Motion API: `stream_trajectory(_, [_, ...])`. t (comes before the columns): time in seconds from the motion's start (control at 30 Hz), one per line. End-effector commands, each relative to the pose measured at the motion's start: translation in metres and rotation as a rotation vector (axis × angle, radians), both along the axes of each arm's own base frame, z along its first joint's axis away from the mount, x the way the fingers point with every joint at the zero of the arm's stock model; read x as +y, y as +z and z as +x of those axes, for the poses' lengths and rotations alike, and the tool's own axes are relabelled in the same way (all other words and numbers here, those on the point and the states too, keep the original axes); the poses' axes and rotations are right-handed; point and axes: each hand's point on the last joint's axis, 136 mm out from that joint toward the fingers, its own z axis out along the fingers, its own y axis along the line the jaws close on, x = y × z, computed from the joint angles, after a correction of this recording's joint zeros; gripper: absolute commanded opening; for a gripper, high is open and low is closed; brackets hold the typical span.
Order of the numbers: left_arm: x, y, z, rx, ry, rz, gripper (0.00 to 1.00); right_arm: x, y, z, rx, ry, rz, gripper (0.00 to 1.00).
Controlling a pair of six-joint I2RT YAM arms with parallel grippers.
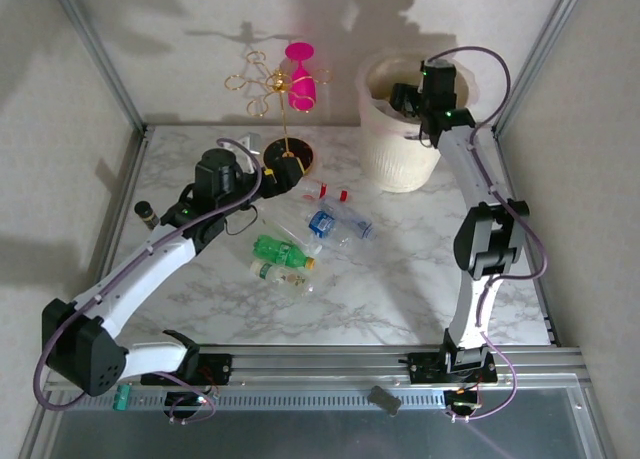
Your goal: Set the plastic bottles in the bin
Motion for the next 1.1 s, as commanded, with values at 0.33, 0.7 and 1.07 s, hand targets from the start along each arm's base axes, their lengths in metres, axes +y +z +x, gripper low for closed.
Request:
stream_trajectory(0.33, [0.022,0.032,-0.023,-0.067,0.048,0.001,1.00,0.007,0.081,-0.039,-0.129,0.050,0.039,0.91])
stream_trajectory(0.7, [0.061,0.021,-0.062,0.009,0.184,-0.009,1.00,0.094,0.139,-0.128,-0.246,0.249,0.039,0.78])
stream_trajectory(1.07, [0.109,-0.052,-0.110,0.231,0.355,0.050,1.00,0.199,0.054,-0.267,-0.079,0.714,0.042,0.72])
